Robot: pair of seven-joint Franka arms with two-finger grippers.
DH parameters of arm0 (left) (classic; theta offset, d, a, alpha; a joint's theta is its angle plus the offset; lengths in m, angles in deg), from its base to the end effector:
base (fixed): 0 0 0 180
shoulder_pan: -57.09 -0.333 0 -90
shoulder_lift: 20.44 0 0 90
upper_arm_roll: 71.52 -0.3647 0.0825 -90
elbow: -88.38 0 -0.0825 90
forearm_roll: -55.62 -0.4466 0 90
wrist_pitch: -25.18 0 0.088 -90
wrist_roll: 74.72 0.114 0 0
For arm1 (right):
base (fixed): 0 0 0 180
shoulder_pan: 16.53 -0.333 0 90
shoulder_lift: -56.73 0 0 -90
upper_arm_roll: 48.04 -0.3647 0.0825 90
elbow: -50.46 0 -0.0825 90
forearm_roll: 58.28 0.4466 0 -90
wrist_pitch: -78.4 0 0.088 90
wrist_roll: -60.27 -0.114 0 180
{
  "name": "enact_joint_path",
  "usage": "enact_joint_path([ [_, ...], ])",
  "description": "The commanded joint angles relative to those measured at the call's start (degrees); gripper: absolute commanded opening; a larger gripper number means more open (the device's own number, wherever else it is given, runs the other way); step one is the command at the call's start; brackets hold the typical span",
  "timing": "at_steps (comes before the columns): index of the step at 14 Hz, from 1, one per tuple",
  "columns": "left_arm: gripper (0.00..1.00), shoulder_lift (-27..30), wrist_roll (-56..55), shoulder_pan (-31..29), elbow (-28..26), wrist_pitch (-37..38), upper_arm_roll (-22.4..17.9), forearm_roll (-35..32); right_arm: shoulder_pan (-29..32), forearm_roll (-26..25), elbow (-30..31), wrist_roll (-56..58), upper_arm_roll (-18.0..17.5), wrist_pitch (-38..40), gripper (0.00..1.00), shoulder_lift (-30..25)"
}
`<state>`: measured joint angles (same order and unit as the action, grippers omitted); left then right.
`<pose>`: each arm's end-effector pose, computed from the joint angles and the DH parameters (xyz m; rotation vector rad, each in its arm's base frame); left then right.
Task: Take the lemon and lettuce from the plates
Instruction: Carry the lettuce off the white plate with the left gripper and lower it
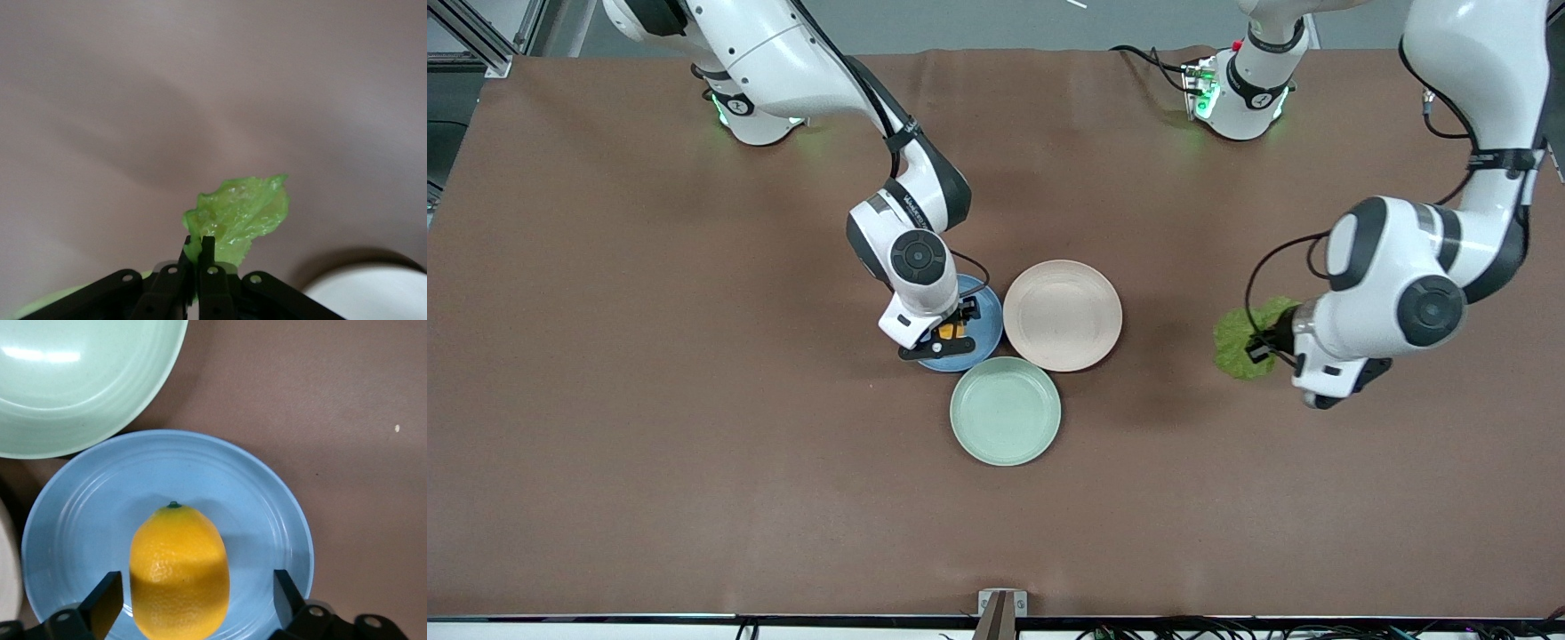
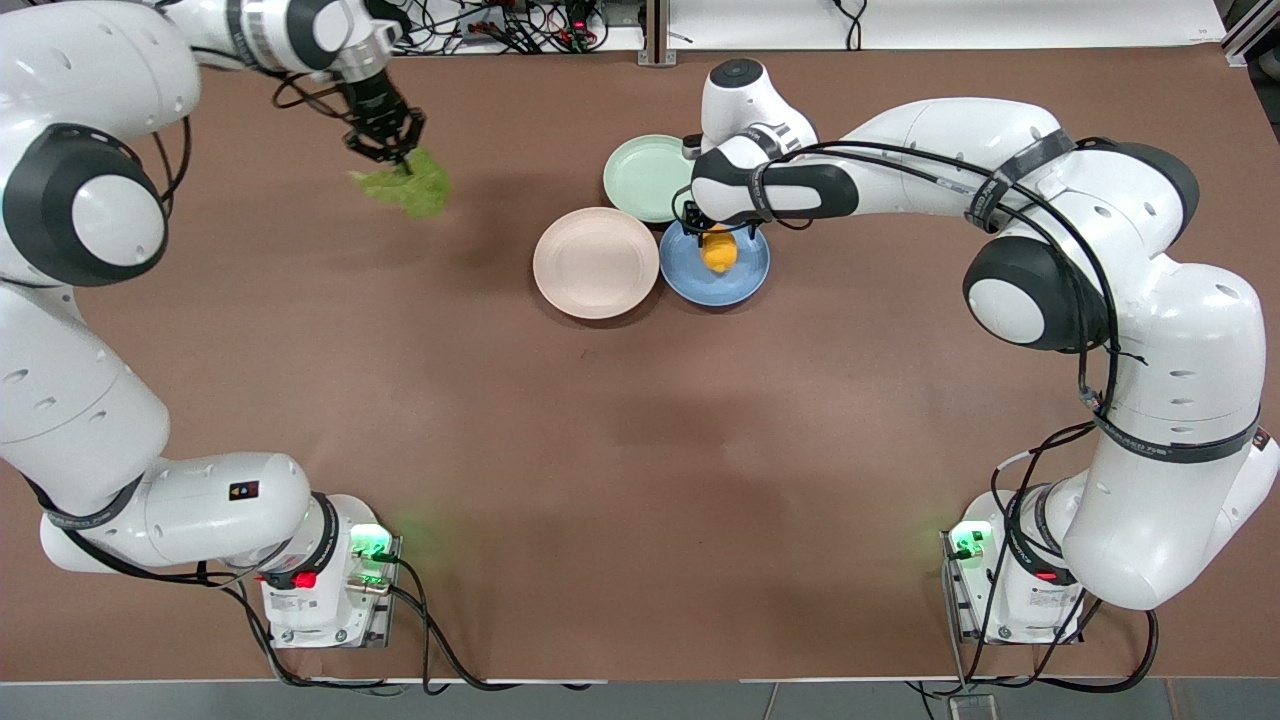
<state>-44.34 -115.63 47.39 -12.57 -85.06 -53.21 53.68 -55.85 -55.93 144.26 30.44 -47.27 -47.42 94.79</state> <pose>0.6883 -0.0844 0.3259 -2.9887 -0.8577 0.3966 0.5871 0.4715 0.2101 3.0916 0.1995 -0.1555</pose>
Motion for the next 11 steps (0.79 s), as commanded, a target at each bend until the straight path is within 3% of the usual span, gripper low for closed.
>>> enact_joint_path([
  [1, 0.00, -4.2, 1.8, -5.0, 0.0, -3.1, 0.7, -0.6, -0.2, 1.6, 0.4, 0.7, -0.1, -0.7, 0.90, 0.3],
  [3, 0.01, -5.9, 2.1, -5.6, 0.0, -4.7, 0.4, -0.6, -0.3, 1.8, 0.3, 0.7, -0.1, -1.1, 0.75, 0.9],
  [7, 0.04, -9.4, 2.1, -7.3, 0.5, -6.5, 0.4, -0.1, -0.8, 2.1, 0.3, 0.4, -0.1, -2.9, 0.31, 1.7],
  [8, 0.08, -10.0, 2.1, -7.5, 0.5, -6.6, 0.3, -0.3, -0.8, 2.1, 0.3, 0.3, -0.1, -2.9, 0.24, 1.6],
  [9, 0.20, -10.1, 2.1, -7.8, 0.5, -6.6, 0.2, -0.9, -0.8, 2.1, 0.2, 0.2, -0.1, -2.5, 0.19, 1.3],
  [11, 0.75, -10.0, 2.1, -7.9, 0.6, -6.6, 0.1, -1.0, 0.4, 2.1, -0.2, 1.0, -0.1, 0.7, 0.18, -1.0],
])
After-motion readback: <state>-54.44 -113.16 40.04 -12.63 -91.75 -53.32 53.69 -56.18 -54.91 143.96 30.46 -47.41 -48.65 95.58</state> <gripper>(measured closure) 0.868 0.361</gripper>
